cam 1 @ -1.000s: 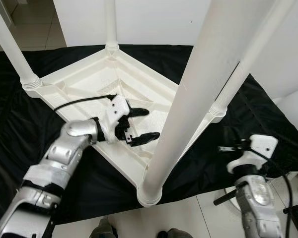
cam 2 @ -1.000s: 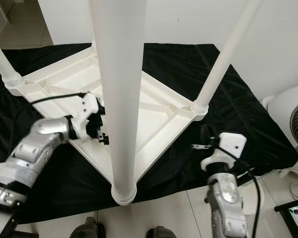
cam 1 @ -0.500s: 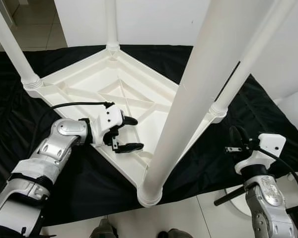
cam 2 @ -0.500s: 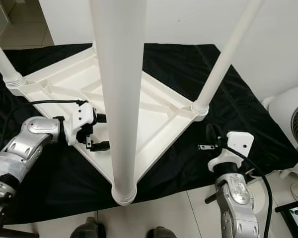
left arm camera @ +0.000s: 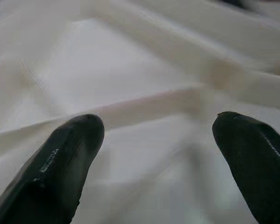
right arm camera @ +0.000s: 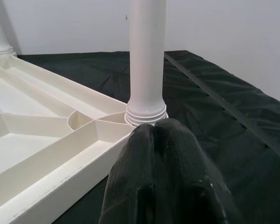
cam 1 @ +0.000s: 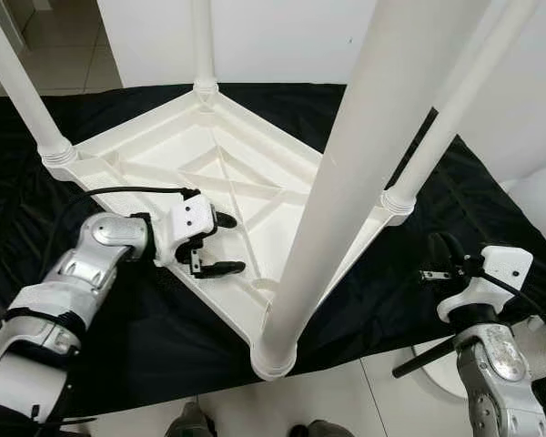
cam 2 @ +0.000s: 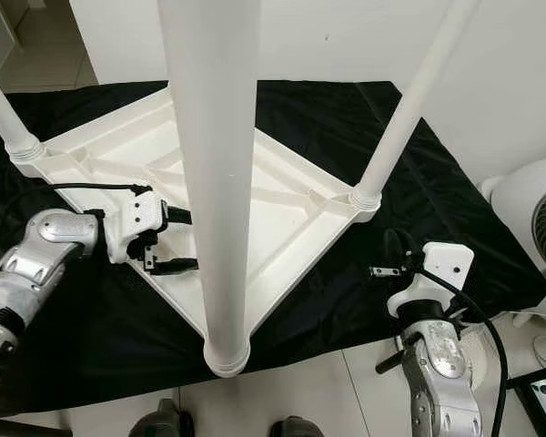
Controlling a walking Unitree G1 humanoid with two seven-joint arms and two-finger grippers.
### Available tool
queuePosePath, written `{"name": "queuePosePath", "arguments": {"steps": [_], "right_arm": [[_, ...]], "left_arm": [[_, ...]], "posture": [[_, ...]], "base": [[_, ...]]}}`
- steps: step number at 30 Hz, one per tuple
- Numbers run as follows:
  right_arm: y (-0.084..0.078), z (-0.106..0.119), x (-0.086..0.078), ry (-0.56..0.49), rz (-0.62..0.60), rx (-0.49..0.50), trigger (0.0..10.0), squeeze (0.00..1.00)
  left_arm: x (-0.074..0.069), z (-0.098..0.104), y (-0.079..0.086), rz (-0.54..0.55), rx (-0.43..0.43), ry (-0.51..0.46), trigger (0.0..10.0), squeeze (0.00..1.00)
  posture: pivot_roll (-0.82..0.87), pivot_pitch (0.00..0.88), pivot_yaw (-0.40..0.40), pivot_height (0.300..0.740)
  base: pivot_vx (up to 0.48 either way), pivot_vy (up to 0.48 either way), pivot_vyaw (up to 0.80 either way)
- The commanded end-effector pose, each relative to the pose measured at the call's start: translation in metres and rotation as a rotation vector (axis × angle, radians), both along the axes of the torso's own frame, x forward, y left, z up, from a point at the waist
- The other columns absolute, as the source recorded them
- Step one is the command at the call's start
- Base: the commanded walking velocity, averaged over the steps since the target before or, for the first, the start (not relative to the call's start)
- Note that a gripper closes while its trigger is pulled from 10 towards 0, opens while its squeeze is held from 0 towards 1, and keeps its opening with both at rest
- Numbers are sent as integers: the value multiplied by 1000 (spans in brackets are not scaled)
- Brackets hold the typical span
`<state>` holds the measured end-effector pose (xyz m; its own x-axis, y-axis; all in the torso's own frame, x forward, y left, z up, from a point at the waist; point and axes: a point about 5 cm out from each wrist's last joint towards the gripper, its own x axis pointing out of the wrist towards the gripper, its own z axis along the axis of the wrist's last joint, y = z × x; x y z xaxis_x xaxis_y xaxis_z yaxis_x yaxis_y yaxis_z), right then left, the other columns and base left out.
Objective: Building children table
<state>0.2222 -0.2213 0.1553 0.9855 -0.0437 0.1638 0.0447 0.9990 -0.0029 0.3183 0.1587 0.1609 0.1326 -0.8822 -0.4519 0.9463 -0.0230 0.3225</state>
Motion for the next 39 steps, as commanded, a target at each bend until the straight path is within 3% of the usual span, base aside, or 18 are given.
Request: {"name": "queuePosePath", "arguments": {"steps": [1, 5, 12, 20, 28, 33, 34, 39], "right_arm": [[-4, 0, -2, 9, 1, -1, 10000, 0], [-5, -1, -2, 10, 3, -1, 10000, 0], [-4, -2, -3, 23, 16, -6, 10000, 0], [-3, -1, -1, 22, 18, -5, 10000, 0], [8, -3, -2, 24, 29, 22, 10000, 0], [10, -4, -3, 26, 29, 25, 10000, 0], [6, -2, -4, 22, 17, 18, 10000, 0], [4, -1, -5, 20, 11, 14, 10000, 0]], "left_arm": [[-11, 5, 0, -127, 1, 90, 10000, 0], [-15, 9, 0, -150, -17, 110, 10000, 0], [-19, 4, 0, -189, 26, 46, 10000, 0], [2, 1, -20, -88, 4, -67, 10000, 0], [14, 1, -32, -25, -12, -81, 10000, 0], [16, -3, -34, -30, 28, -92, 10000, 0], [19, -7, -34, -40, 78, -90, 10000, 0], [20, -8, -34, -42, 92, -86, 10000, 0]], "posture": [[19, 31, -10, 740], [21, 32, -11, 740], [24, 38, -16, 740], [9, 48, -9, 740], [0, 48, 0, 740], [-3, 47, 4, 740], [-11, 46, 13, 740], [-11, 46, 13, 740]], "base": [[0, 0, 0], [0, 0, 0], [0, 0, 0], [0, 0, 0], [0, 0, 0], [0, 0, 0], [0, 0, 0], [0, 0, 0]]}}
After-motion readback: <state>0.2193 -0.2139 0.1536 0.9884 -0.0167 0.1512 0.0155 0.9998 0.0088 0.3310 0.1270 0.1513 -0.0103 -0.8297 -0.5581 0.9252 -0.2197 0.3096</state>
